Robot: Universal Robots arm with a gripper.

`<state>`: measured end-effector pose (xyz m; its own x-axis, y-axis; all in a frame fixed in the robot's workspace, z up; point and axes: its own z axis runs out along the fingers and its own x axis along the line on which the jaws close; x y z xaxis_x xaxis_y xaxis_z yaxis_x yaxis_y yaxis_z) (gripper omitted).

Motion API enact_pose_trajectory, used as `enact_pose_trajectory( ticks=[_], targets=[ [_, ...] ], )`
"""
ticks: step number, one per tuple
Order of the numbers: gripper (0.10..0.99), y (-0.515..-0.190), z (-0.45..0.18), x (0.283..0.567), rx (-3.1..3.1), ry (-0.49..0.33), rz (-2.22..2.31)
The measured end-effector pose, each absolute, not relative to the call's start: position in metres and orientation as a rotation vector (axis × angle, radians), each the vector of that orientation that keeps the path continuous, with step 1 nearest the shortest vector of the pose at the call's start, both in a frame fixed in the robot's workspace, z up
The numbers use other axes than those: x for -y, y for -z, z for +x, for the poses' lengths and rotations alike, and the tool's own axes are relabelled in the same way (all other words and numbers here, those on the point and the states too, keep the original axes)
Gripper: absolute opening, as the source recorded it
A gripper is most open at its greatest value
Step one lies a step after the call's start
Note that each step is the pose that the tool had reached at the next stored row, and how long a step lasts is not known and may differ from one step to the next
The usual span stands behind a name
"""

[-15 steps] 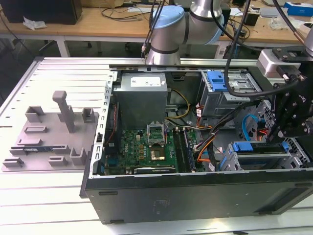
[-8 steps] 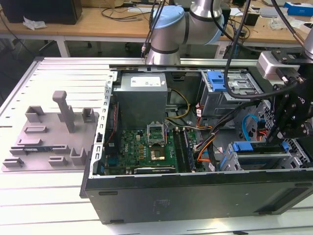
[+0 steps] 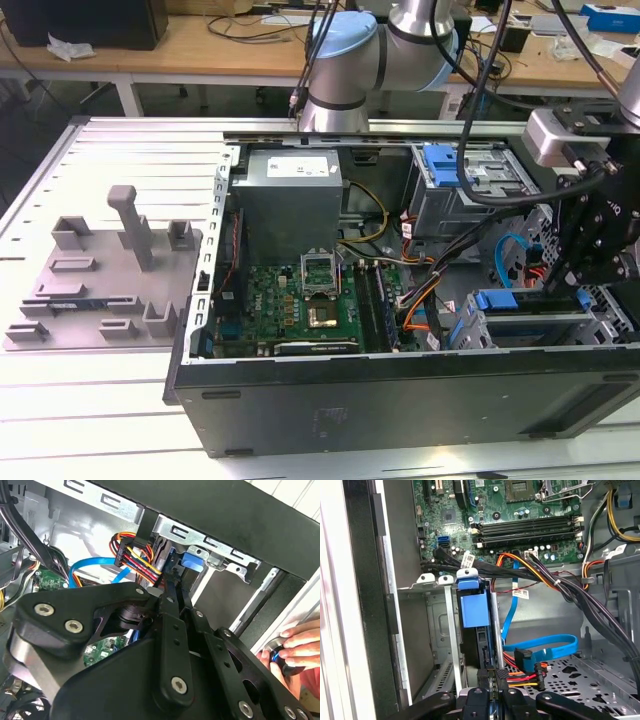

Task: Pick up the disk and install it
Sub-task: 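Insert the first disk wire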

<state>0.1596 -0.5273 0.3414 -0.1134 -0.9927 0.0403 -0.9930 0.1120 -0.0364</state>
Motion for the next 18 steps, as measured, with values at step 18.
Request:
enact_pose_trajectory(
  ticks=[18],
  targets=[
    [0.169, -0.3373, 0.1604, 0.5274, 2.338, -0.084, 2.088]
  ],
)
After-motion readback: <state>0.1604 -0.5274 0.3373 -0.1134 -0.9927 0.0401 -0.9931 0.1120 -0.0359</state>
